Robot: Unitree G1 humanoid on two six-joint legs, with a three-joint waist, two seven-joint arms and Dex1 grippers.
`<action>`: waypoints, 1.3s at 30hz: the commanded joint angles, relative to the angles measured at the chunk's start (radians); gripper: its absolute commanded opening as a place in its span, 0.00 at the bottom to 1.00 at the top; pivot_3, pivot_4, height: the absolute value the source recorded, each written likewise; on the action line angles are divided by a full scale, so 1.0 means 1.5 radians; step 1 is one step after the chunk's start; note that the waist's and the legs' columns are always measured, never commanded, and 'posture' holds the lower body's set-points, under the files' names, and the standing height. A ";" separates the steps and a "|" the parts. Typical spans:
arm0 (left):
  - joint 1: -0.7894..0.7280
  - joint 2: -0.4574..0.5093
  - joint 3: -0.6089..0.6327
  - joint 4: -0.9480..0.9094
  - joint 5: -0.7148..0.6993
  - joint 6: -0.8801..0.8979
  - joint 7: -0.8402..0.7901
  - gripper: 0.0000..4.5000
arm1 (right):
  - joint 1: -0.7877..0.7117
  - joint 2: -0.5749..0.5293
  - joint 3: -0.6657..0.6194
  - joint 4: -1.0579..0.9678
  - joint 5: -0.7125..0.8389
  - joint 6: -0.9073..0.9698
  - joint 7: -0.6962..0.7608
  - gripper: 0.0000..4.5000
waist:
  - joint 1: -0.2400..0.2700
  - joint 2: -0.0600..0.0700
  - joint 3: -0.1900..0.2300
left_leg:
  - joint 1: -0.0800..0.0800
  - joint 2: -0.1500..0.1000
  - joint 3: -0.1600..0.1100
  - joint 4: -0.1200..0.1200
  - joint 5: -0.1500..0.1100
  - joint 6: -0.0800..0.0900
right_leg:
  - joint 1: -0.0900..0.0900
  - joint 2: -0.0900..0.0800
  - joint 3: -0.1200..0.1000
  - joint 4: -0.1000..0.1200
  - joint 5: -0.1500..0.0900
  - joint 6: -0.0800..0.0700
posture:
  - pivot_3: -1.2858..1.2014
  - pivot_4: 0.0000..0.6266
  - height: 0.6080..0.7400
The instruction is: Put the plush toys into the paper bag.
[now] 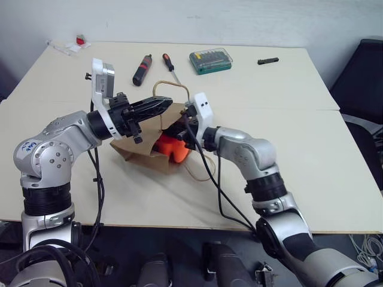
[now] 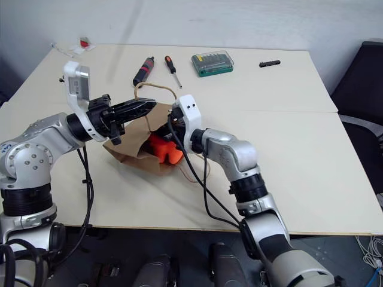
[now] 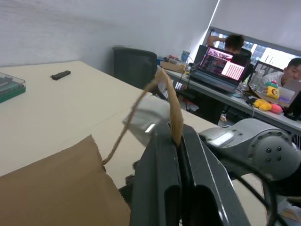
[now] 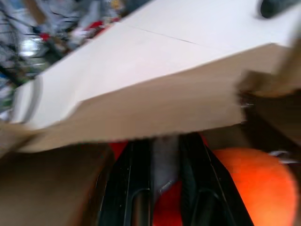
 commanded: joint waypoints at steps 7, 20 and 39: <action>-0.020 -0.026 0.013 -0.011 0.004 -0.039 0.038 0.00 | -0.003 0.043 0.053 0.036 -0.059 -0.087 0.037 0.14 | -0.007 0.000 0.000 | 0.000 0.000 0.000 0.000 0.000 0.000 | 0.000 0.000 0.000 0.000 0.000 0.000 | 0.52 0.24 1.00; -0.012 -0.017 0.011 0.008 0.013 -0.052 0.031 0.00 | 0.141 -0.128 -0.075 -0.358 0.095 0.164 0.055 0.99 | 0.005 0.000 0.000 | -0.001 0.000 -0.002 0.000 0.000 0.000 | 0.000 0.000 -0.001 0.000 0.000 0.000 | 0.52 0.24 1.00; -0.005 -0.014 -0.003 0.017 0.022 -0.059 0.001 0.00 | 0.337 0.001 -0.315 -0.340 0.221 0.371 -0.133 0.99 | 0.001 -0.001 -0.001 | 0.005 0.000 0.000 -0.001 0.001 -0.001 | 0.003 0.001 0.001 0.000 0.000 0.000 | 0.52 0.24 1.00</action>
